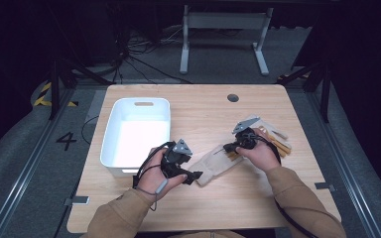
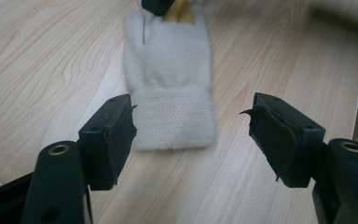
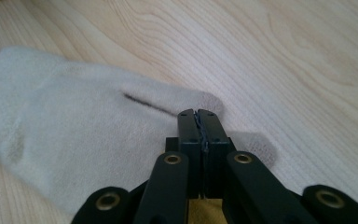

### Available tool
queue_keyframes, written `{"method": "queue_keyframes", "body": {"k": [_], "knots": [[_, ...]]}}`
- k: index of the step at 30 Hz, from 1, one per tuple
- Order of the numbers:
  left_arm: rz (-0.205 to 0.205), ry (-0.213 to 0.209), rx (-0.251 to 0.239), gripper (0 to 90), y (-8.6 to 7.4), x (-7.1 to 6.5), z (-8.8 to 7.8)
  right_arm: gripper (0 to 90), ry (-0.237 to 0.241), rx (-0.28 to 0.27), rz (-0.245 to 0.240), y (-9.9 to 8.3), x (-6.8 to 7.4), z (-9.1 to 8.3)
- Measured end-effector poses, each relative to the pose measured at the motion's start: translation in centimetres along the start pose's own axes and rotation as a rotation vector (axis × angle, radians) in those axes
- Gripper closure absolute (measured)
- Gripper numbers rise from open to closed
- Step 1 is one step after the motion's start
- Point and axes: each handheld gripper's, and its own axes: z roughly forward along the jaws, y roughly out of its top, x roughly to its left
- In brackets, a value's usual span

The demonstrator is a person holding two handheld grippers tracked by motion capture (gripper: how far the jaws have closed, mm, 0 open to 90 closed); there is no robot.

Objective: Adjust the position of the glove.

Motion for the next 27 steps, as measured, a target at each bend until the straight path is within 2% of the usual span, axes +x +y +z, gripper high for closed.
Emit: {"method": "queue_keyframes", "body": {"k": [9, 17, 27], "knots": [[-0.004, 0.003, 0.0, 31.4, 0.0, 0.3, 0.0, 89.9, 0.011, 0.019, 0.015, -1.0, 0.0, 0.2], [-0.004, -0.002, 0.0, 31.3, 0.2, 0.2, 0.3, 89.9, -0.003, 0.031, 0.004, -1.9, 0.8, -0.7], [-0.003, -0.009, 0.018, 30.6, 0.3, 0.5, 1.0, 89.8, 0.003, 0.029, -0.006, -3.2, 1.7, -1.7]]}}
